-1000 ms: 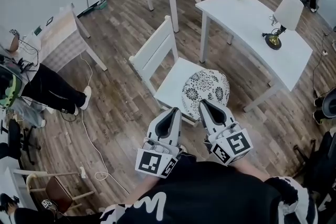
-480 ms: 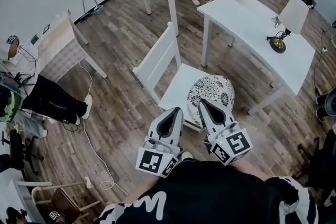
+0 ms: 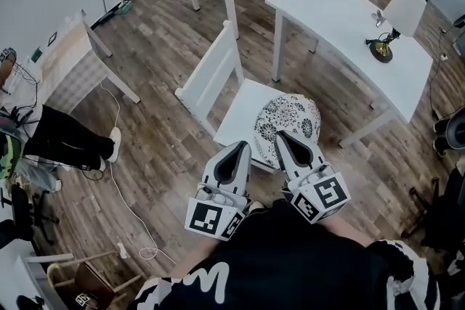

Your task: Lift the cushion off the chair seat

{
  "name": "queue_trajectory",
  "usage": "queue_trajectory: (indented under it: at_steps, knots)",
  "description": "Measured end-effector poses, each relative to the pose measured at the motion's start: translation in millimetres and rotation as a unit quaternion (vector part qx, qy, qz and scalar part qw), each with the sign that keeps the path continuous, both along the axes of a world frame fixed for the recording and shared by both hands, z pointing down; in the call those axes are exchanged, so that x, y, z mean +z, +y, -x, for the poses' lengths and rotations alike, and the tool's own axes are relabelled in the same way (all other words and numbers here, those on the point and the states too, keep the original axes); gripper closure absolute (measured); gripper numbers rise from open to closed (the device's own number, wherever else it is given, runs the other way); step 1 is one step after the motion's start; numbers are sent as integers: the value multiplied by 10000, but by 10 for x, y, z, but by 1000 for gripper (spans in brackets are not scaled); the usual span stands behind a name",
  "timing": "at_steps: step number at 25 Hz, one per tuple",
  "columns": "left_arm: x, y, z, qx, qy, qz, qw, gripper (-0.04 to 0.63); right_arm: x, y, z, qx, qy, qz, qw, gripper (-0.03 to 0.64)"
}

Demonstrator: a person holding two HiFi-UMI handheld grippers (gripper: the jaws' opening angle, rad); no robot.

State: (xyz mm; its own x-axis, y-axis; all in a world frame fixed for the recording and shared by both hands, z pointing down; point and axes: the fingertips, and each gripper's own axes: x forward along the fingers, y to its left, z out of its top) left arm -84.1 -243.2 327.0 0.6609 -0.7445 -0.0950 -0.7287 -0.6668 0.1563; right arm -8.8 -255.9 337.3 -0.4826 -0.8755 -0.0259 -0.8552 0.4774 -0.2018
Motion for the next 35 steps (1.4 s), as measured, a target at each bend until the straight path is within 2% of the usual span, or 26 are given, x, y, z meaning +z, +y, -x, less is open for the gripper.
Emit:
queue_trajectory:
  at_steps: [6,16,25,28,35]
  knots:
    - [16,-46,45,-2,60,51,10000,589,10,-24,-3,74,30,29,10000,591]
    - [260,-46,63,90,118,377,9992,589,354,-28,-125,264,300,388,9984,591]
    - [567,-165,-4,96,23,756,9971,589,1098,-203,-160,-98,734,1459,9865,586]
    - [690,-212,-38,129,-4,882,9960,589,1359,-295,-159,-350,898,1739,9800,503]
    - [851,-372,-119,137,-37,963,9953,589,1896,-539,-264,-674,1319,2249,9631,462]
